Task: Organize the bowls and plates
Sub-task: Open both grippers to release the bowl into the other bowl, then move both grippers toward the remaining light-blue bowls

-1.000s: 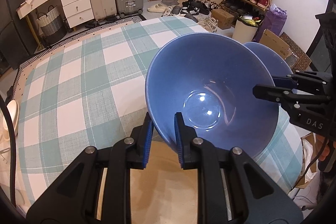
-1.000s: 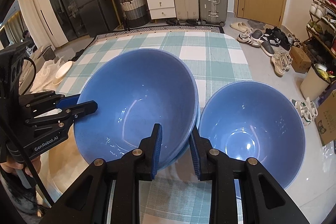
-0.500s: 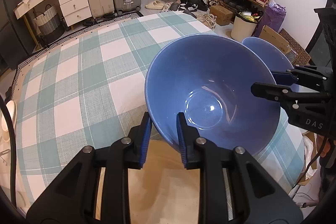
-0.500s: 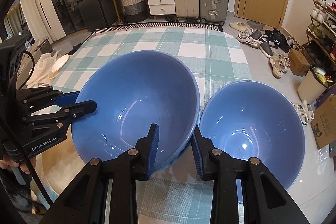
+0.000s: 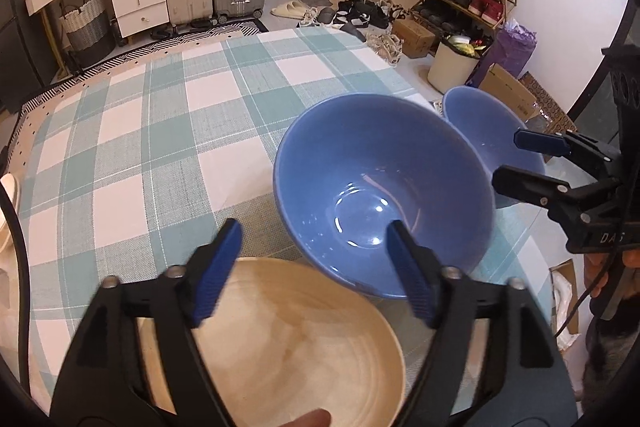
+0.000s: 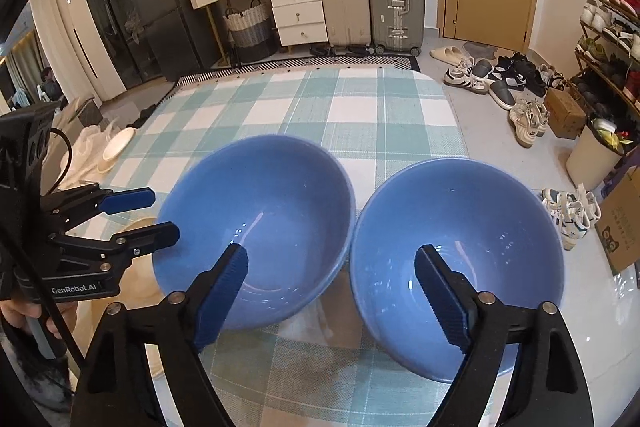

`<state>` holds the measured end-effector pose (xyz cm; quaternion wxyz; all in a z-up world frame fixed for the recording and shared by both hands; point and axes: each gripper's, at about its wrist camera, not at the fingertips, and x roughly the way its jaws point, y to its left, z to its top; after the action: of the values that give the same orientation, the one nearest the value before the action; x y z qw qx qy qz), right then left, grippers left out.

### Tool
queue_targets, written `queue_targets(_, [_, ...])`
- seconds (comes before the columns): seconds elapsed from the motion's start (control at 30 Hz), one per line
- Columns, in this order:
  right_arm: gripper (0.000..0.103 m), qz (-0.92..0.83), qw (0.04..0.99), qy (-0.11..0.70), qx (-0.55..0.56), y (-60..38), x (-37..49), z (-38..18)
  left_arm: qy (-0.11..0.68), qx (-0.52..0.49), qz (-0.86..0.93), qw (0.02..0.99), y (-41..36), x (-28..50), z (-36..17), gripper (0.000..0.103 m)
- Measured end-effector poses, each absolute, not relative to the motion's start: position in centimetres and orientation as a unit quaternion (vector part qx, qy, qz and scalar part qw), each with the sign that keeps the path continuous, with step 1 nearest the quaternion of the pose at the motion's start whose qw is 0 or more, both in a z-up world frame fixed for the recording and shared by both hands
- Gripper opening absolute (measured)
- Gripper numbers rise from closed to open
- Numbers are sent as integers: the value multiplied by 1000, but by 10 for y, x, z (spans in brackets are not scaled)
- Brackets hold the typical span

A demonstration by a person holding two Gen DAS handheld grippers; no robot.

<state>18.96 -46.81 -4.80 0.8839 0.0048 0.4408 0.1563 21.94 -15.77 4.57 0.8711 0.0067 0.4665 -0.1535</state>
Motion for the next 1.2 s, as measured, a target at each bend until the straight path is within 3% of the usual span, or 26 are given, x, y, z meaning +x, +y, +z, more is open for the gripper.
queue_targets(0.13, [99,151,893,423,11,-490,176,-33,447,10,-166,879,-168,208,63,79])
queue_targets(0.3, [102,132,908,397,17,-521,160,-13,428,24,-192,883,-196,192,77,101])
queue_targets(0.87, [102,83,927,363,33,-623,121,8,430,-33,-237,871,-294,165,81,100])
queue_targets(1.07, [102,78,927,363,47,-646,119,-4,431,-24,-268,862,-331,152,75,89])
queue_targets(1.2, [101,78,925,366,56,-655,124,-14,444,-16,-287,849,-350,150,66,62])
